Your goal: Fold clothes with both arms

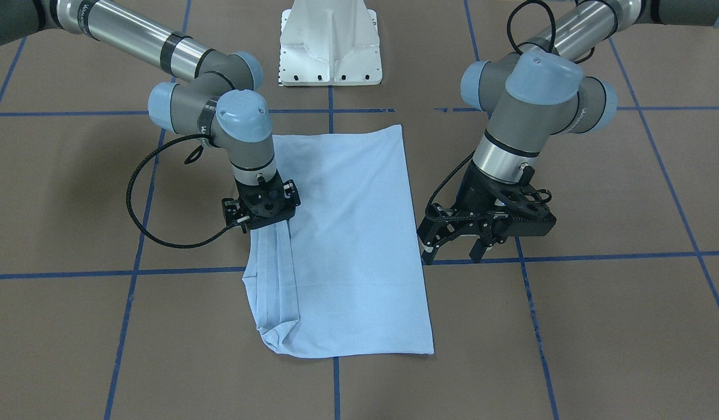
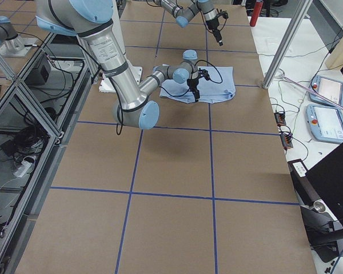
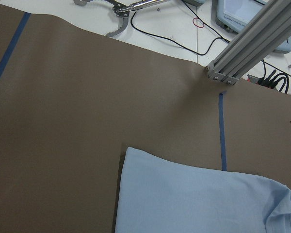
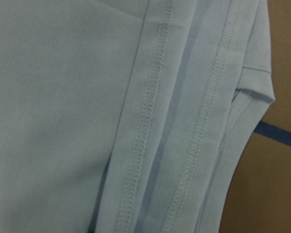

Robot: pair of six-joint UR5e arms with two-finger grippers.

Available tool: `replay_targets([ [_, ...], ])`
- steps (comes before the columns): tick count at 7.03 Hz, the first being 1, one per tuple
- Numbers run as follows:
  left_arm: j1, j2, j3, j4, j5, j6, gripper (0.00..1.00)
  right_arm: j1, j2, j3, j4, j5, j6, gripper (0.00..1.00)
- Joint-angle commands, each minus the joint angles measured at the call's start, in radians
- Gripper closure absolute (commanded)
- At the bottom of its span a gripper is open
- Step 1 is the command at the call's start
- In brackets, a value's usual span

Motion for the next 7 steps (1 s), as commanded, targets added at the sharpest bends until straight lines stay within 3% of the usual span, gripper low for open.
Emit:
replay_targets([
  [1, 0.001, -0.005, 0.000, 0.000, 0.000, -0.002, 0.00, 0.010, -0.009, -0.003, 0.000, 0.000, -0.017, 0.00],
  [7, 0.007, -0.007, 0.005, -0.002, 0.001, -0.008, 0.00, 0.078, -0.035, -0.005, 0.000, 0.017, -0.081, 0.00],
])
